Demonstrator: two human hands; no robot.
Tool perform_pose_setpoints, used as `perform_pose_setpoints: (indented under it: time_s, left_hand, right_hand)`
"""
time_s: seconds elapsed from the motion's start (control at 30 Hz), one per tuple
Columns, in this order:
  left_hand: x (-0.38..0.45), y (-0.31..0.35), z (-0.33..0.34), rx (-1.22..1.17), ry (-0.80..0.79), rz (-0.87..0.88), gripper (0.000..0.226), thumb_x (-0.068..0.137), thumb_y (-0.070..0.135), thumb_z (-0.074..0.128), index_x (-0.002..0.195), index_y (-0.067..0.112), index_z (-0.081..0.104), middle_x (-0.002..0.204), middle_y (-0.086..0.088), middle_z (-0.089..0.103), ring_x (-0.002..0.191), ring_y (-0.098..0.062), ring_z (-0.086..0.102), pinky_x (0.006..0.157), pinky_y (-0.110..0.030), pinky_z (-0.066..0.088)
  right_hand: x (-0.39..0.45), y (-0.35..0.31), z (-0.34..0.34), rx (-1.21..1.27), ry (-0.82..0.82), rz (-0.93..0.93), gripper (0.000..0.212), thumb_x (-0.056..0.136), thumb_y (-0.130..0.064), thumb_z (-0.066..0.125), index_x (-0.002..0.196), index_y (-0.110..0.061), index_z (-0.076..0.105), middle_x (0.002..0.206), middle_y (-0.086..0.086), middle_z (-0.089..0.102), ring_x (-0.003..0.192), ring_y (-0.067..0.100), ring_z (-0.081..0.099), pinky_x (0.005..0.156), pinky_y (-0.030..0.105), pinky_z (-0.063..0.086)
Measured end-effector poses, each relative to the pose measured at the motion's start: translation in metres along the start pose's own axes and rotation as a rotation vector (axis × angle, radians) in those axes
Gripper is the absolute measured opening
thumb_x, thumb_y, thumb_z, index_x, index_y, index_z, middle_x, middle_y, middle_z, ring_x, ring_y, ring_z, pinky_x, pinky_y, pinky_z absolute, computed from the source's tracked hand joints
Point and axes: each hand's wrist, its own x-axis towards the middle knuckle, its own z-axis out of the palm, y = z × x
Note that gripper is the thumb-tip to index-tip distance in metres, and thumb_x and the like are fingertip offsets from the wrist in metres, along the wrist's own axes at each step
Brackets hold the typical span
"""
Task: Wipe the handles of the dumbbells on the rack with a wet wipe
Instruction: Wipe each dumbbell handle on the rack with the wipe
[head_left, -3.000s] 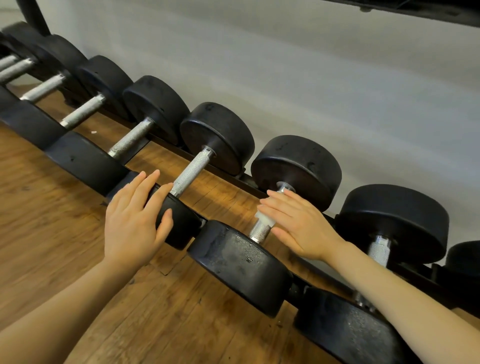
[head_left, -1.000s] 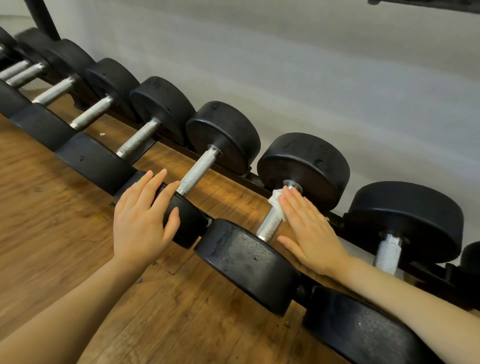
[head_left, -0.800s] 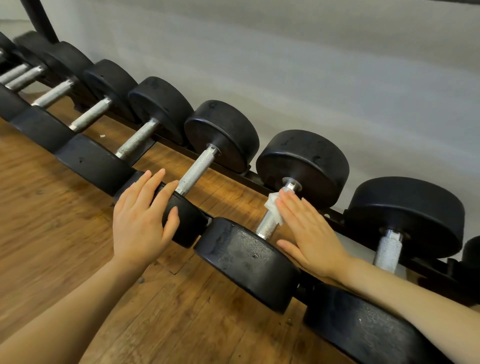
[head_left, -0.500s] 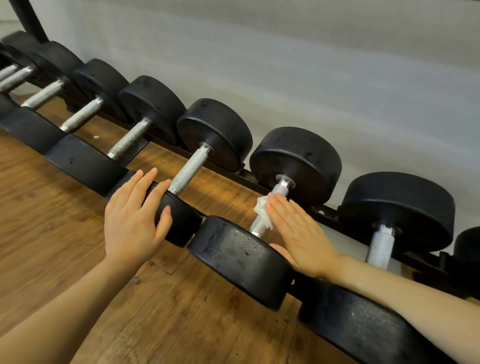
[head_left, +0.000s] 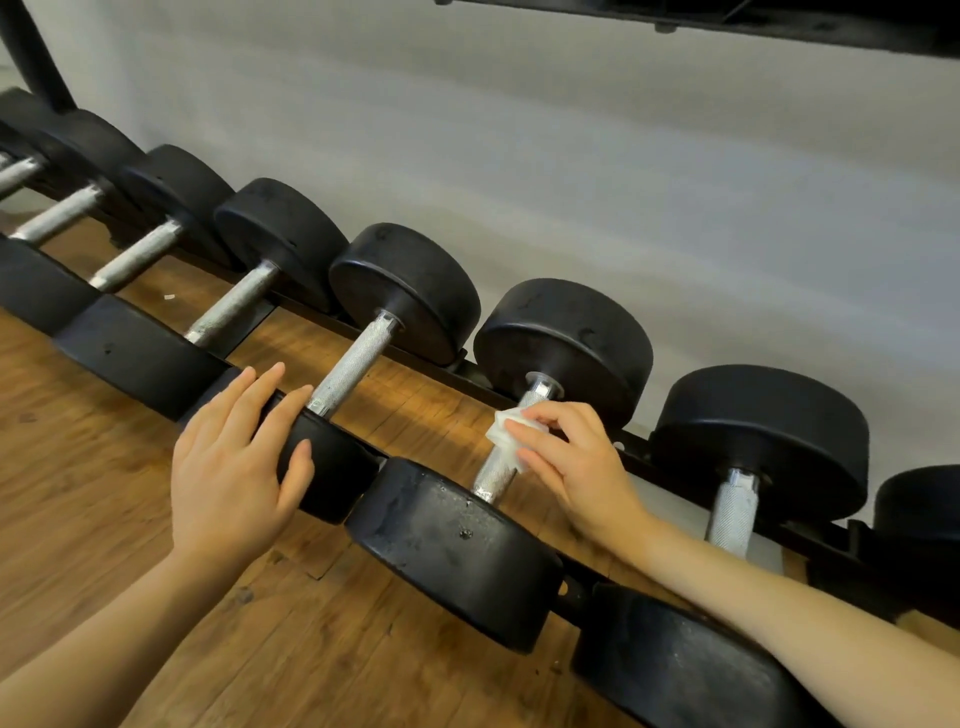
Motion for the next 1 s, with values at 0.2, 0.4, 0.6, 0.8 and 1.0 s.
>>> perform_pose_setpoints:
  time_s: [0.2, 0.4, 0.6, 0.8, 1.0]
  left_hand:
    - [0.0000, -0.0023, 0.0020, 0.006, 0.014, 0.005, 0.051, 0.093, 0.035, 0.043, 0.130, 0.006, 0.063, 0.141, -0.019, 0.053, 0.133, -0.040, 0.046, 0.102, -0.057, 0.041]
    - [0.0006, -0.0037, 0.0021, 0.009, -0.001, 0.005, 0.051, 0.094, 0.035, 0.041, 0.130, 0.006, 0.062, 0.141, -0.019, 0.052, 0.134, -0.040, 0.045, 0.102, -0.057, 0.039]
    - [0.0000, -0.0025, 0.0018, 0.014, -0.014, -0.007, 0.052, 0.094, 0.036, 0.041, 0.131, 0.007, 0.061, 0.142, -0.018, 0.052, 0.136, -0.039, 0.043, 0.104, -0.055, 0.037]
    - [0.0000, -0.0013, 0.0009, 0.007, -0.018, -0.016, 0.052, 0.094, 0.037, 0.040, 0.132, 0.008, 0.061, 0.143, -0.018, 0.051, 0.136, -0.039, 0.042, 0.103, -0.057, 0.037]
    - [-0.0001, 0.0005, 0.0005, -0.004, 0.011, -0.012, 0.051, 0.093, 0.035, 0.042, 0.131, 0.007, 0.061, 0.141, -0.018, 0.052, 0.135, -0.038, 0.043, 0.102, -0.056, 0.038]
  right_hand:
    - [0.0070, 0.0031, -0.0006, 0.100, 0.082, 0.025, 0.029, 0.094, -0.025, 0.054, 0.113, -0.010, 0.071, 0.110, 0.003, 0.060, 0.104, 0.010, 0.049, 0.093, 0.010, 0.036]
    - [0.0019, 0.0038, -0.0061, 0.135, 0.143, 0.033, 0.026, 0.092, -0.023, 0.058, 0.109, -0.009, 0.072, 0.104, 0.001, 0.064, 0.099, 0.010, 0.056, 0.086, 0.018, 0.045]
    - [0.0005, -0.0005, -0.0063, 0.218, 0.150, 0.080, 0.023, 0.090, -0.020, 0.060, 0.103, -0.007, 0.074, 0.102, 0.000, 0.064, 0.097, 0.010, 0.058, 0.085, 0.017, 0.047]
    - [0.0014, 0.0053, -0.0056, 0.173, 0.175, 0.136, 0.024, 0.084, -0.003, 0.071, 0.107, -0.008, 0.072, 0.115, 0.003, 0.062, 0.111, 0.009, 0.054, 0.098, 0.016, 0.042]
    - [0.0015, 0.0030, -0.0066, 0.148, 0.138, 0.074, 0.027, 0.086, -0.005, 0.067, 0.113, -0.005, 0.070, 0.115, 0.007, 0.063, 0.110, 0.012, 0.054, 0.098, 0.014, 0.042]
